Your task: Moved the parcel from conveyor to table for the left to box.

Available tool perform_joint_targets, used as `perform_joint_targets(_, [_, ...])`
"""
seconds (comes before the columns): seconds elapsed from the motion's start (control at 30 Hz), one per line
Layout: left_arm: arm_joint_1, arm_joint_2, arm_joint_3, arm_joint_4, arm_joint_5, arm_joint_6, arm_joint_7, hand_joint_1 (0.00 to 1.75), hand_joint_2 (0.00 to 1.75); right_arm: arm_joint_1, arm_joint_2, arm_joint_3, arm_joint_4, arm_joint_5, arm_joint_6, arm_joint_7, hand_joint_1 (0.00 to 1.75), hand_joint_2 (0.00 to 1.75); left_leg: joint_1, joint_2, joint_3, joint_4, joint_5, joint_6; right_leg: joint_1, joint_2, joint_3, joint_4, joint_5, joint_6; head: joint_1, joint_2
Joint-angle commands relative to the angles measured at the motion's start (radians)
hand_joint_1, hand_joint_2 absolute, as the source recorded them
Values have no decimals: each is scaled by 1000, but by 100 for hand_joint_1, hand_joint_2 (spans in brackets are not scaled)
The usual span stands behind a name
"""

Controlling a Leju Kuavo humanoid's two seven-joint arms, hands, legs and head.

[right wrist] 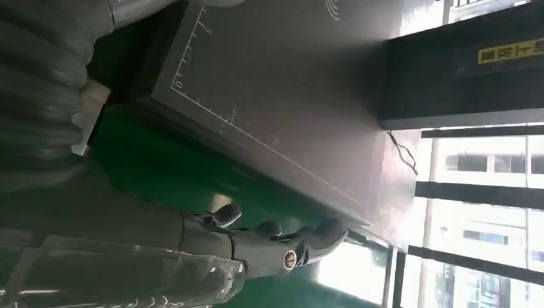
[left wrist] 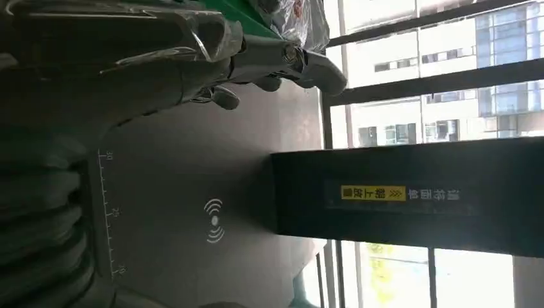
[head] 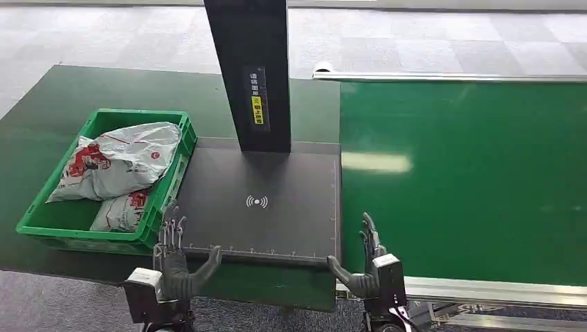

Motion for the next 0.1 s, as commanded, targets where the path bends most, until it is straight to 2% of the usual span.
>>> perform_joint_targets(0.03, [-34,31,-39,87,-20,-22,58,0,175,-6,-23,-22,22,26,5,5,0,175,0,-1,2,-2,0,0,0,-1,3,-3,0,0,0,0])
perform_joint_targets(0.1, [-37,25,-34,87,-14,-26,62,0,175,-4,-23,-30,16,31,5,7,0,175,0,-1,1,-1,0,0,0,-1,2,-1,0,0,0,0])
